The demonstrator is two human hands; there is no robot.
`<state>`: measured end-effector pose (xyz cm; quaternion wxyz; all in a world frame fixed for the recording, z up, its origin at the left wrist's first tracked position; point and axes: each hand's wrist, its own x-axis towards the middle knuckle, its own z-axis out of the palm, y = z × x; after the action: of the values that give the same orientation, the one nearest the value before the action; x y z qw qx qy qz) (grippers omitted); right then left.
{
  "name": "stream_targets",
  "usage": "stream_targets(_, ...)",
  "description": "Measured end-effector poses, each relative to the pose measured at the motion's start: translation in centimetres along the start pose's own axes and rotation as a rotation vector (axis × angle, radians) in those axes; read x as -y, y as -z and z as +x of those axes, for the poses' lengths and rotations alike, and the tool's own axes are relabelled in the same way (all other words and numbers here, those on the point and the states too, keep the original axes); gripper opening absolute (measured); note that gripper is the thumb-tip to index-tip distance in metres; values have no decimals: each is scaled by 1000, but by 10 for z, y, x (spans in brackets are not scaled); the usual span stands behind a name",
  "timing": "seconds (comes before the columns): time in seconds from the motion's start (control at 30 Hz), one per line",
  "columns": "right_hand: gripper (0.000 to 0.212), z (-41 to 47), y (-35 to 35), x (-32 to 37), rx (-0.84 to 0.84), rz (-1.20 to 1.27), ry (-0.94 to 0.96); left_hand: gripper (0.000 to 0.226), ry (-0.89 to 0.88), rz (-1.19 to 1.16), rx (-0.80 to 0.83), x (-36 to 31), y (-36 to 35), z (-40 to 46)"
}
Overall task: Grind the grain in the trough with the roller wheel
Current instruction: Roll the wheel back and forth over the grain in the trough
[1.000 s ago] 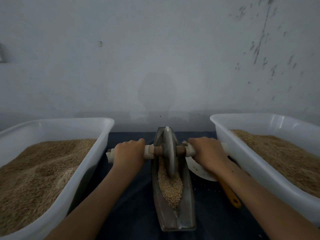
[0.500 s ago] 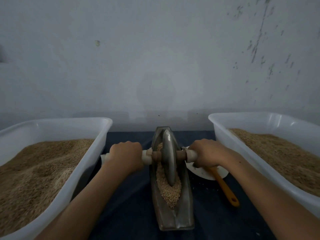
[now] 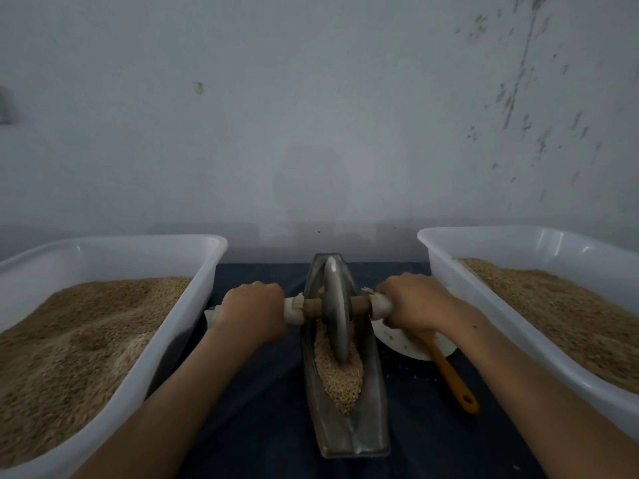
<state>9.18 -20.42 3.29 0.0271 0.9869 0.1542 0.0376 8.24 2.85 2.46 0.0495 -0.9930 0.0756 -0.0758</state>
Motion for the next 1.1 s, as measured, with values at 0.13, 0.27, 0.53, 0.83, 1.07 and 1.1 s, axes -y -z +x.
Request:
stream_targets(0.13, 25, -2, 5, -4, 204, 93, -41, 20, -51, 46, 61, 0, 6, 0)
stream_targets(0.27, 15, 1, -1, -6, 128, 80, -33, 19, -46, 53, -11, 0, 4, 2)
stream_targets(0.53, 13, 7, -18, 1, -339, -53, -19, 15, -25, -40, -106, 4, -7, 4)
stream_targets(0.83, 18, -2, 5, 0, 69, -21, 12, 16, -63, -26, 104, 7, -1, 7)
stream_targets(1.07, 16, 1, -1, -3, 47, 0, 7, 16, -60, -17, 45, 7, -4, 7)
stream_targets(1.1, 15, 1, -4, -4, 5, 1, -2, 15, -61, -8, -9, 6, -5, 7)
